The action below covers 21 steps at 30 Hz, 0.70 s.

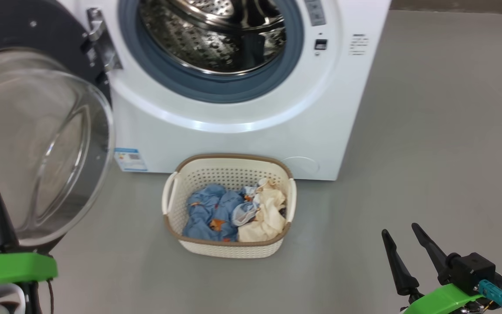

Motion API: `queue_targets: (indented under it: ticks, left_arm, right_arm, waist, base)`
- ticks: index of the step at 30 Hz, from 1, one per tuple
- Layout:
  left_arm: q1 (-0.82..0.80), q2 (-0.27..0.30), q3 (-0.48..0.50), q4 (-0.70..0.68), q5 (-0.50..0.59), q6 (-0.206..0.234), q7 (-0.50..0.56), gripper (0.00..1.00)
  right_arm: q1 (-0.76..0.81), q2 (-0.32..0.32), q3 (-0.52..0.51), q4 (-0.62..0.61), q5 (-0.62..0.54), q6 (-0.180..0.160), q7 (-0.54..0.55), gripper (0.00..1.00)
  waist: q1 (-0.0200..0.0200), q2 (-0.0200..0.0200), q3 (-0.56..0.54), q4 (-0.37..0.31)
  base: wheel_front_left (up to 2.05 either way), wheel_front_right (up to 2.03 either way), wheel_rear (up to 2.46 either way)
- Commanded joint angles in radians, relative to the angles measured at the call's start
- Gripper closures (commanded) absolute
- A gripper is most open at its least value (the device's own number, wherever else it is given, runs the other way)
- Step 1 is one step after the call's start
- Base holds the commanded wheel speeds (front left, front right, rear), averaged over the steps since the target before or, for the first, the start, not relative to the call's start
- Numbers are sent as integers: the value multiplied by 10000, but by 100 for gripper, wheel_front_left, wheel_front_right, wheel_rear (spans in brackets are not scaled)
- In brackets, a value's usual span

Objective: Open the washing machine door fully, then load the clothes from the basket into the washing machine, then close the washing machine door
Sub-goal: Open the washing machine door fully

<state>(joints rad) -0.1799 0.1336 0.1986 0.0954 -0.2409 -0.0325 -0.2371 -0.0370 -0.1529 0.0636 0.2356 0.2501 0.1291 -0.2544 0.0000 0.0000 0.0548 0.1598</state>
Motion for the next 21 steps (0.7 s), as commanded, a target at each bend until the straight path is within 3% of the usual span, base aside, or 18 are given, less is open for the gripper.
queue_targets:
  ticks: [1, 16, 18, 21]
  left_arm:
    - [-22, 273, 256, -408, 143, -55, 58, 100]
    - [1886, -150, -364, -1329, 220, -51, 448, 98]
    - [2113, -206, -492, -1291, 252, -63, 424, 87]
    - [2376, -266, -639, -1197, 309, -40, 392, 50]
  right_arm:
    - [18, -29, 227, -322, -140, 16, -74, 0]
    - [81, 154, 522, -1561, -404, 16, -74, 0]
    - [106, 181, 538, -1634, -407, 16, -74, 0]
    - [180, 195, 506, -1680, -384, 16, -74, 0]
  waist:
    - [0, 0, -147, -388]
    - [0, 0, -348, -1561]
    - [0, 0, -358, -1633]
    - [0, 0, -377, -1694]
  base:
    - [0, 0, 0]
    - [0, 0, 0]
    - [0, 0, 0]
    - [0, 0, 0]
